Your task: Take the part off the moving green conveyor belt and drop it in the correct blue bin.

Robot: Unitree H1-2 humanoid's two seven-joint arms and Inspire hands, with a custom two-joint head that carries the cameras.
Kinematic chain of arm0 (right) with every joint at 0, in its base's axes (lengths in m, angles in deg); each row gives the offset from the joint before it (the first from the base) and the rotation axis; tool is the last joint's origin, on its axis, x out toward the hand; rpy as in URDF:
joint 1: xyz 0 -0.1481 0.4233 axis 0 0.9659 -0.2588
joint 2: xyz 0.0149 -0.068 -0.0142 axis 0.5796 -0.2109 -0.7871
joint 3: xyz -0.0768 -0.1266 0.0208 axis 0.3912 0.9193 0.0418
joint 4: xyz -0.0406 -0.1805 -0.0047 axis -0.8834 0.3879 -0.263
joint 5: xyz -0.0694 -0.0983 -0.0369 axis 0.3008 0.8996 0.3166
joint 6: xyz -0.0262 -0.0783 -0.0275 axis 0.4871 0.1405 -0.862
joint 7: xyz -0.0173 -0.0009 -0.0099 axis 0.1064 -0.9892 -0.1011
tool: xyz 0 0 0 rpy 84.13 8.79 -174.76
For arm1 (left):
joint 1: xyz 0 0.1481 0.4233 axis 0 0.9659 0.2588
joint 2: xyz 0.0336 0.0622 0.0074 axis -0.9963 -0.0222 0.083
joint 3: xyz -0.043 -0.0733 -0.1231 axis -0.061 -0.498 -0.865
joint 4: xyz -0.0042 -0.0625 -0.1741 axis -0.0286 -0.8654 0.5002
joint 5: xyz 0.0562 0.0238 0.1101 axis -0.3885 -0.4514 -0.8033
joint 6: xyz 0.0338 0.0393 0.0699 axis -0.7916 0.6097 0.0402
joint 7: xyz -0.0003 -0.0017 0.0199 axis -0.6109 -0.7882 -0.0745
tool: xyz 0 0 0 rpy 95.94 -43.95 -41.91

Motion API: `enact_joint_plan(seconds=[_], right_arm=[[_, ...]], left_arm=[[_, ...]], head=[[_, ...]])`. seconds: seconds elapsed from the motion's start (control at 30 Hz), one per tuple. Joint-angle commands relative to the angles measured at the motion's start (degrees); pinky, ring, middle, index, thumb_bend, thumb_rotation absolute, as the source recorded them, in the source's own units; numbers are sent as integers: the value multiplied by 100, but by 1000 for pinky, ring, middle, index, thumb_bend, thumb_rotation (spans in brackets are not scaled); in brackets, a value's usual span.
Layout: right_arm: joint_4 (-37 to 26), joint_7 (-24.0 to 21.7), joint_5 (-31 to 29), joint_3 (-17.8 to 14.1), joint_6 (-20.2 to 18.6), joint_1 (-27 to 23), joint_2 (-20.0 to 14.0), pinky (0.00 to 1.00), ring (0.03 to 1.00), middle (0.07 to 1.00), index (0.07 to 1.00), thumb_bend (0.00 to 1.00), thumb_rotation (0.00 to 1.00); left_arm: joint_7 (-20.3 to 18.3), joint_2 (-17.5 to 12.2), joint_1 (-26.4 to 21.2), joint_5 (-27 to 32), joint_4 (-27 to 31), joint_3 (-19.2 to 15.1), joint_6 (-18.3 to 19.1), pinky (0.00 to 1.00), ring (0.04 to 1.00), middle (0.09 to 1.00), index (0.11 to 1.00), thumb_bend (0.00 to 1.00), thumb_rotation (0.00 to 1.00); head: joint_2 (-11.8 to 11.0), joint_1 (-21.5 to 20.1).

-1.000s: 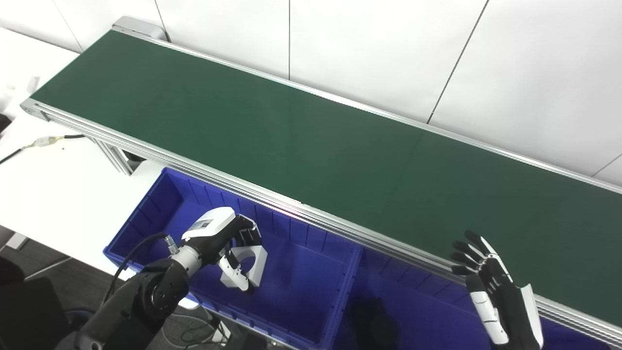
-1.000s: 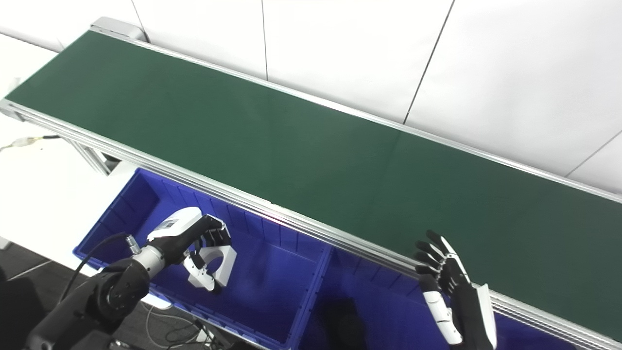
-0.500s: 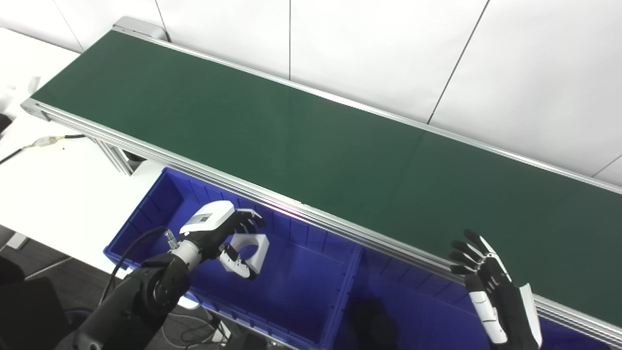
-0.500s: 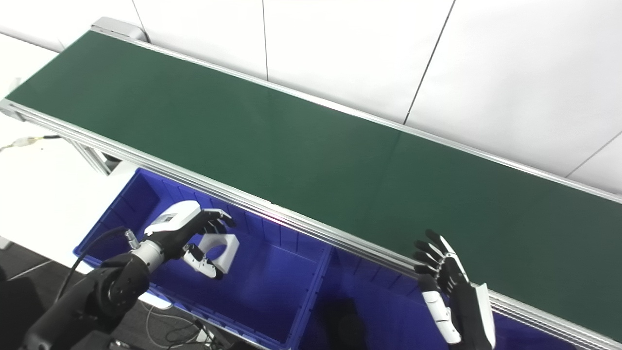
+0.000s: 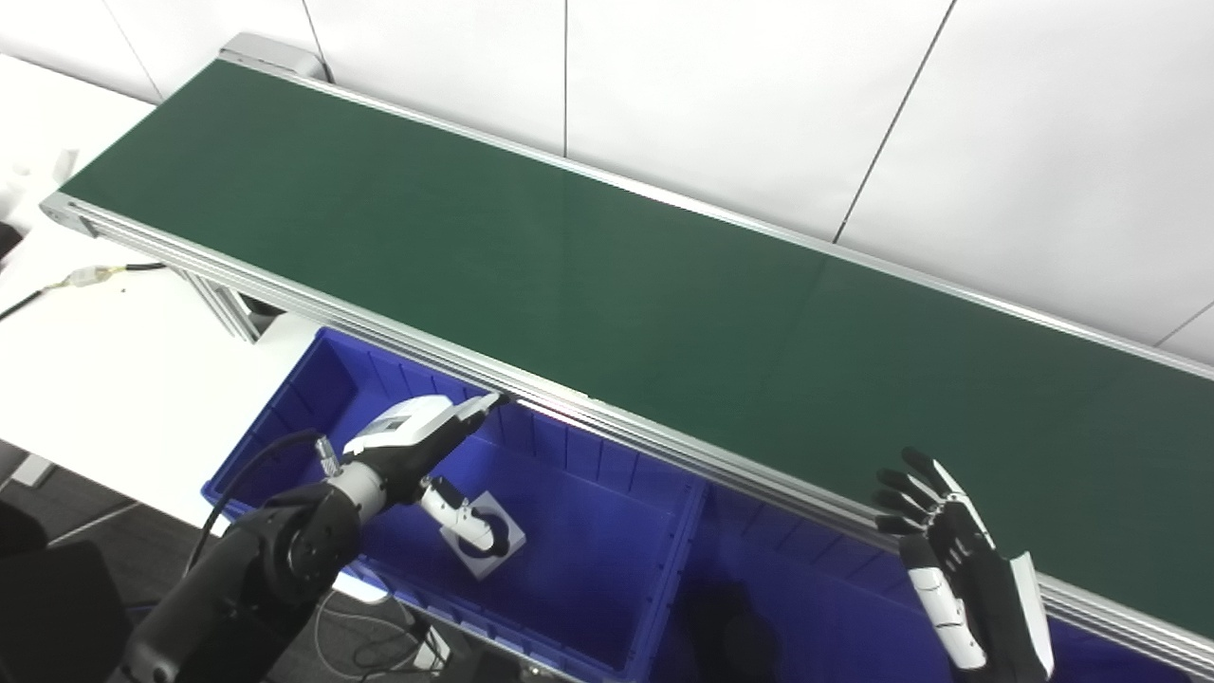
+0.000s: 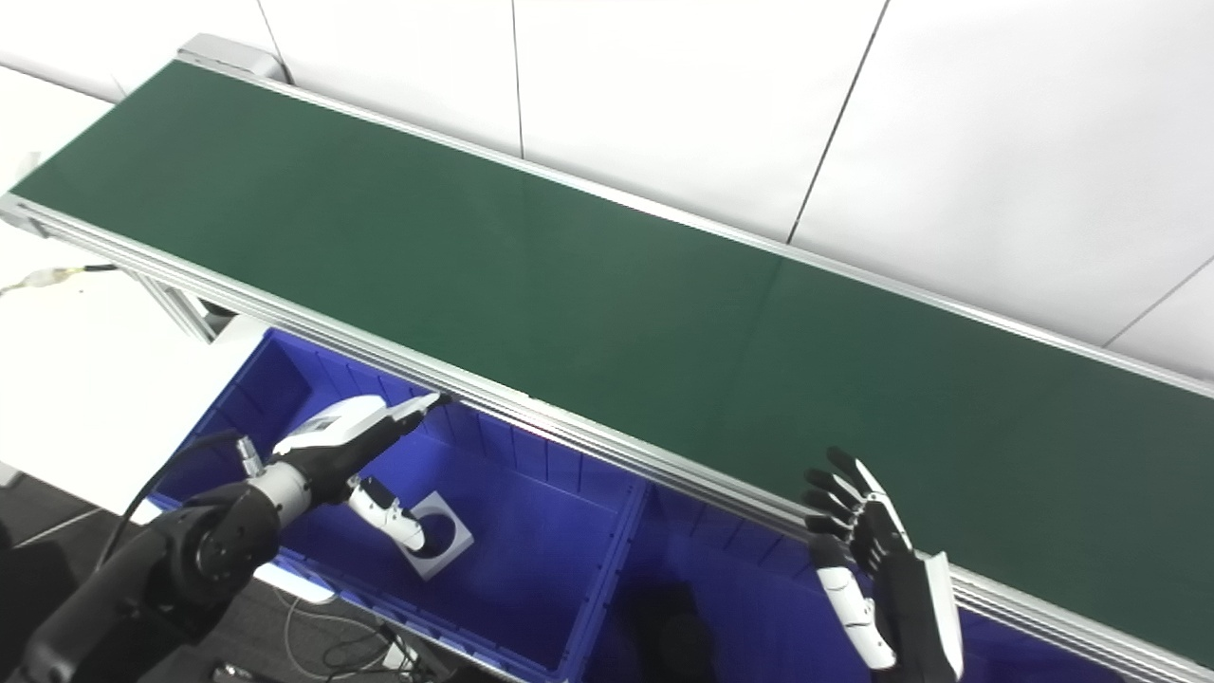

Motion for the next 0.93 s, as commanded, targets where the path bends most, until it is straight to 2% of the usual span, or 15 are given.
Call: enact_joint_plan(seconds=[0.0, 0.03, 0.07, 0.13, 0.17, 0.23, 0.3, 0.5, 0.63, 0.8, 0.9], right_arm=[[-89, 9, -72, -2, 132, -50, 25, 686, 774, 811, 891, 613, 799], [-95, 9, -66, 0, 123, -49, 26, 685, 774, 811, 891, 615, 800], [-99, 9, -63, 2, 116, -48, 27, 683, 775, 811, 891, 620, 796], [-98, 11, -51, 4, 102, -48, 28, 682, 775, 811, 891, 626, 793], [-92, 12, -41, 6, 104, -48, 27, 681, 775, 811, 892, 628, 795], [-92, 22, -9, 9, 85, -45, 33, 680, 774, 810, 892, 634, 796], [-84, 33, 37, 21, 103, -48, 38, 676, 771, 808, 891, 636, 800], [-50, 65, 102, 37, 103, -37, 84, 673, 765, 802, 887, 642, 807], [-47, 66, 156, 65, 77, -39, 104, 675, 765, 805, 887, 641, 810], [39, 48, 145, 85, 127, -56, 110, 682, 769, 808, 887, 644, 810], [90, 76, 188, 103, 171, -40, 147, 683, 770, 809, 887, 645, 808]], left_arm=[[515, 119, 70, 319, 262, -234, -434, 605, 793, 894, 880, 732, 449], [709, 257, 117, 739, 260, -370, -842, 593, 777, 889, 877, 721, 505], [838, 354, 147, 1040, 252, -465, -1130, 657, 817, 907, 899, 775, 726], [967, 575, 156, 1704, 244, -596, -1634, 704, 837, 916, 926, 877, 905], [999, 677, 149, 1943, 259, -621, -1784, 711, 833, 909, 924, 897, 949], [1020, 948, 128, 2486, 335, -606, -2026, 701, 821, 899, 915, 886, 964], [905, 1115, 90, 2900, 430, -498, -2106, 698, 811, 887, 906, 875, 965], [635, 1421, -107, 3186, 443, 104, -1893, 736, 820, 873, 890, 870, 957], [522, 1596, -227, 3255, 61, 496, -1970, 696, 789, 851, 861, 824, 945], [440, 1710, -350, 3468, -460, 695, -2234, 687, 788, 839, 847, 780, 951], [398, 1761, -459, 3695, -994, 651, -2436, 684, 782, 828, 837, 766, 962]], head=[[-15, -36], [-22, -55], [-22, -55], [-45, -96], [-68, -151], [-81, -227], [-112, -312], [-170, -558], [-191, -697], [-220, -844], [-235, -1079]])
